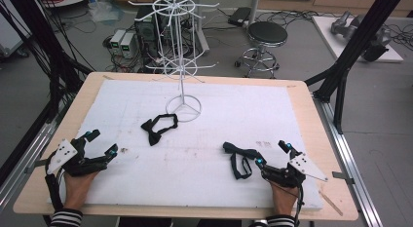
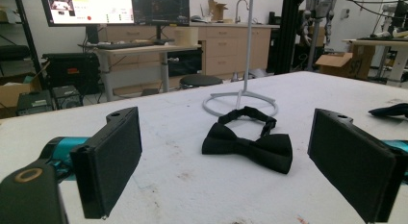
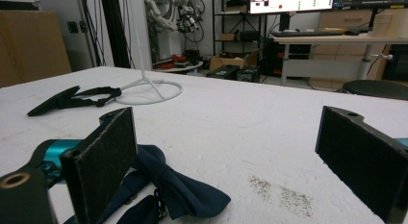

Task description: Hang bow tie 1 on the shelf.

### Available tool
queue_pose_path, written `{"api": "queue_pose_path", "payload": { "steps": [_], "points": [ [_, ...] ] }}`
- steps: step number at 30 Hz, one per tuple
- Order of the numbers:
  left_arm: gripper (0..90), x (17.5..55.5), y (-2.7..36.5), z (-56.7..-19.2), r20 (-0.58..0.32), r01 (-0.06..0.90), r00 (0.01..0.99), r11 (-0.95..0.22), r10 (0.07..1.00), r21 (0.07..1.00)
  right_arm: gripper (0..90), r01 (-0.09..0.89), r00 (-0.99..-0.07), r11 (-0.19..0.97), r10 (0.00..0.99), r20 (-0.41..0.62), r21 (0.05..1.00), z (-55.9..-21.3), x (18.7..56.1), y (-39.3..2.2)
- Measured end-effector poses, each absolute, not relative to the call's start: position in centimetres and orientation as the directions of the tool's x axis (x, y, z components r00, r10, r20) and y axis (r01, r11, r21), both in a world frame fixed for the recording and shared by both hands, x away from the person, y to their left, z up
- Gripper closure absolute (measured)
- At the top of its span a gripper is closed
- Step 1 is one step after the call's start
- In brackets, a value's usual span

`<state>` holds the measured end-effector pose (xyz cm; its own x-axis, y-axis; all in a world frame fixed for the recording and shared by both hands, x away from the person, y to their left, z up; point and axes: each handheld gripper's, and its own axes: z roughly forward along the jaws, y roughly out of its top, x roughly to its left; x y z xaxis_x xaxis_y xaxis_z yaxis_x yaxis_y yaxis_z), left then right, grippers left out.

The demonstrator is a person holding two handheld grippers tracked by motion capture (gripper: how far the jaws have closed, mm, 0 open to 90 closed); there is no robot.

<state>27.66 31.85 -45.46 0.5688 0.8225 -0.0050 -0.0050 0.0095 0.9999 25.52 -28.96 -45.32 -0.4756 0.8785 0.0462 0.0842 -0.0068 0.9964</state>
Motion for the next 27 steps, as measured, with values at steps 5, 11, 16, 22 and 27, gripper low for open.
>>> {"api": "queue_pose_path", "payload": {
  "steps": [5, 11, 16, 22, 27],
  "points": [
    [12.1, 27.65, 31.86, -45.46, -0.004, -0.005, 0.568, 0.008, 0.823, 1.0, 6.6, 0.091, -0.474, -0.016, 0.878, 0.057, 0.996, -45.32, 25.48, -28.96],
    [12.1, 27.65, 31.86, -45.46, -0.004, -0.005, 0.57, 0.008, 0.822, 1.0, 6.6, 0.096, -0.473, -0.014, 0.879, 0.058, 0.995, -45.3, 25.57, -28.98],
    [12.1, 27.65, 31.87, -45.46, -0.005, -0.004, 0.57, 0.009, 0.822, 1.0, 6.6, 0.097, -0.469, -0.012, 0.881, 0.056, 0.995, -45.29, 25.56, -28.95],
    [12.1, 27.69, 31.86, -45.44, -0.008, -0.001, 0.571, 0.01, 0.821, 1.0, 6.6, 0.098, -0.472, 0.003, 0.88, 0.044, 0.995, -45.27, 25.6, -28.84],
    [12.1, 27.65, 31.85, -45.45, 0.001, -0.006, 0.57, 0.002, 0.822, 1.0, 6.6, 0.109, -0.471, 0.016, 0.882, 0.037, 0.994, -45.21, 25.73, -28.73]
  ]
}}
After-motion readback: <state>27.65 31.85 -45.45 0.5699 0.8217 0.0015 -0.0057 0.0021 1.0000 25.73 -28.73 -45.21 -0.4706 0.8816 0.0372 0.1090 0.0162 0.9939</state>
